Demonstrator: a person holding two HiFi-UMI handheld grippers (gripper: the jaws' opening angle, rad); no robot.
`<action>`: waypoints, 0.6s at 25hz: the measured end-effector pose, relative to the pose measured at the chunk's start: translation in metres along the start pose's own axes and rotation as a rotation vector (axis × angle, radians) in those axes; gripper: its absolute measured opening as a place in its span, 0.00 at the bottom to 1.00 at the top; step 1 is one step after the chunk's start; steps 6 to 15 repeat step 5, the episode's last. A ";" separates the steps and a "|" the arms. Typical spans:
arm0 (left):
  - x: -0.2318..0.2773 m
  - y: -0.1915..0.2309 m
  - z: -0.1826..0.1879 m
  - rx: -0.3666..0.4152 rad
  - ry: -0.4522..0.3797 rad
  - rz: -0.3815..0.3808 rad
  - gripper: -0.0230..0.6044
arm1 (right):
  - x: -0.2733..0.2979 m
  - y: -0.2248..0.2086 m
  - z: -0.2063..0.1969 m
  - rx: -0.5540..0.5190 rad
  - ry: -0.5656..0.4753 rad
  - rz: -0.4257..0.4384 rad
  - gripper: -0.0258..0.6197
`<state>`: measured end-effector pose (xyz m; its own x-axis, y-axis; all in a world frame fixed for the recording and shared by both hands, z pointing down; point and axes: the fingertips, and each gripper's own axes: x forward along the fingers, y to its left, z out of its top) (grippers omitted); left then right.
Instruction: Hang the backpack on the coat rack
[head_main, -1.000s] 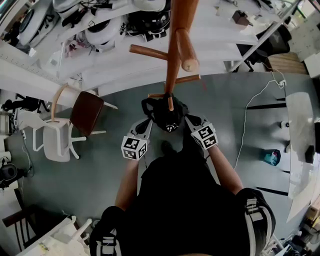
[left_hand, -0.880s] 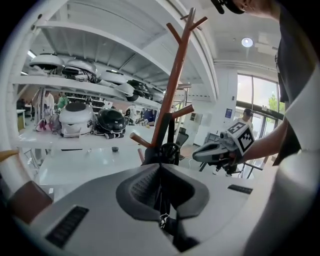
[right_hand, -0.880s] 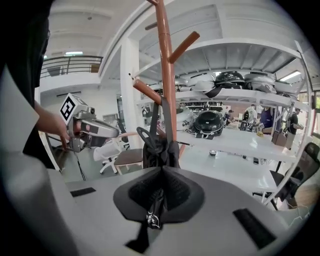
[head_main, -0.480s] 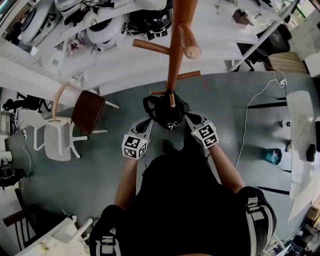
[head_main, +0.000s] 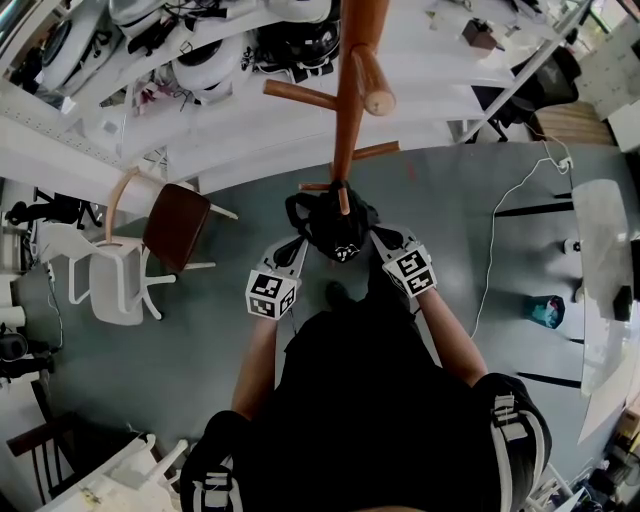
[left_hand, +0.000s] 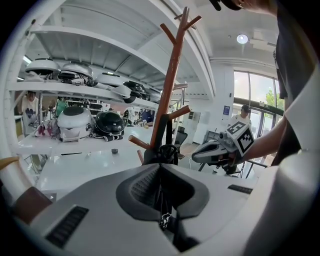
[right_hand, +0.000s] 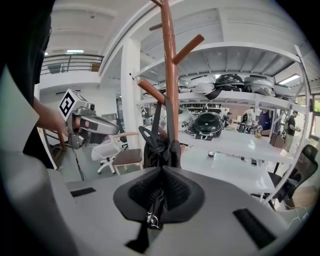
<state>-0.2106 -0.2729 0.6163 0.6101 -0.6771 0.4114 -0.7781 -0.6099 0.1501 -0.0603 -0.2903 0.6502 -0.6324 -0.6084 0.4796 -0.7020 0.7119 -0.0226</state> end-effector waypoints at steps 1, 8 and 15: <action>0.000 -0.002 0.000 0.002 0.002 0.000 0.08 | -0.001 -0.001 -0.002 -0.004 0.000 0.000 0.06; 0.006 -0.005 0.001 0.004 0.005 -0.001 0.08 | -0.001 -0.007 -0.014 -0.003 0.011 -0.003 0.06; 0.006 -0.005 0.001 0.004 0.005 -0.001 0.08 | -0.001 -0.007 -0.014 -0.003 0.011 -0.003 0.06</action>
